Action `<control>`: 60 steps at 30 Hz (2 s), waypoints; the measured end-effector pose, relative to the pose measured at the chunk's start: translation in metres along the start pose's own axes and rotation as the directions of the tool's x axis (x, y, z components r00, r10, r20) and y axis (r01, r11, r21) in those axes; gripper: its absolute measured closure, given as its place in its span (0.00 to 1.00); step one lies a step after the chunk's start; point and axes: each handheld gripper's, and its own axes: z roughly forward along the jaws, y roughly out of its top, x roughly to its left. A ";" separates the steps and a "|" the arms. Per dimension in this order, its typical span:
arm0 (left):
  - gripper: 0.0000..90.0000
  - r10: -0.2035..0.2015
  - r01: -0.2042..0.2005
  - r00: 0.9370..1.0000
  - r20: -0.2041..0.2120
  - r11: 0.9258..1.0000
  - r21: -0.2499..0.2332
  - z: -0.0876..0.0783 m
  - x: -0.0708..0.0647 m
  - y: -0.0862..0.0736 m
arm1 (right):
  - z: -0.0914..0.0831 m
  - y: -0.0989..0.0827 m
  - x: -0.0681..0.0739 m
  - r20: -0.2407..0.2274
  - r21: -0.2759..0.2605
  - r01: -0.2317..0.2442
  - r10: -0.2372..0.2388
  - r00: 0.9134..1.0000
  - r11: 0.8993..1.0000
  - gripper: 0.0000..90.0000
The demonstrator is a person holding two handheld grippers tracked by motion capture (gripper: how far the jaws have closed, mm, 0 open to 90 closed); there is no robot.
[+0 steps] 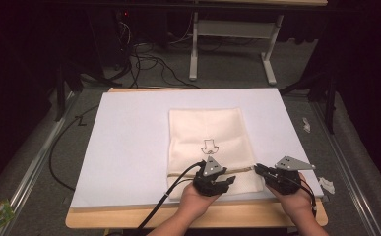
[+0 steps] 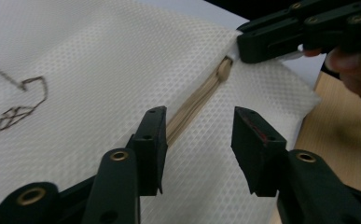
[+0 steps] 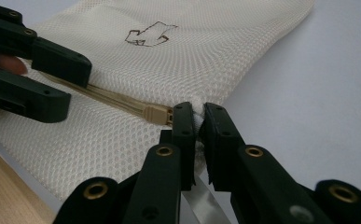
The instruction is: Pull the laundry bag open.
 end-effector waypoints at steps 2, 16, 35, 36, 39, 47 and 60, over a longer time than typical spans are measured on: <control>0.70 0.000 0.000 1.000 0.018 1.000 0.006 0.012 -0.006 0.004 | 0.000 0.000 0.000 0.001 0.003 0.002 -0.002 1.000 1.000 0.94; 0.88 -0.084 0.085 0.996 0.038 0.996 -0.027 0.039 -0.014 0.008 | -0.002 0.001 0.002 -0.009 -0.018 0.007 -0.007 1.000 1.000 0.94; 0.97 -0.091 0.093 0.995 0.026 0.993 -0.072 0.040 -0.016 0.009 | -0.001 0.002 0.005 -0.008 -0.025 0.015 -0.015 1.000 1.000 0.94; 0.97 -0.094 0.096 0.995 0.028 0.993 -0.072 0.040 -0.016 0.009 | -0.001 0.002 0.005 -0.010 -0.027 0.017 -0.017 1.000 1.000 0.94; 0.97 -0.091 0.093 0.995 0.032 0.994 -0.065 0.039 -0.015 0.010 | -0.001 0.002 0.005 -0.009 -0.026 0.018 -0.018 1.000 1.000 0.94; 0.97 -0.089 0.091 0.995 0.035 0.994 -0.055 0.037 -0.012 0.010 | 0.001 0.004 0.008 -0.003 -0.014 0.012 -0.012 1.000 1.000 0.95; 0.97 -0.080 0.082 0.996 0.039 0.995 -0.052 0.032 -0.010 0.011 | 0.001 0.008 0.008 -0.015 -0.012 0.017 -0.017 1.000 1.000 0.95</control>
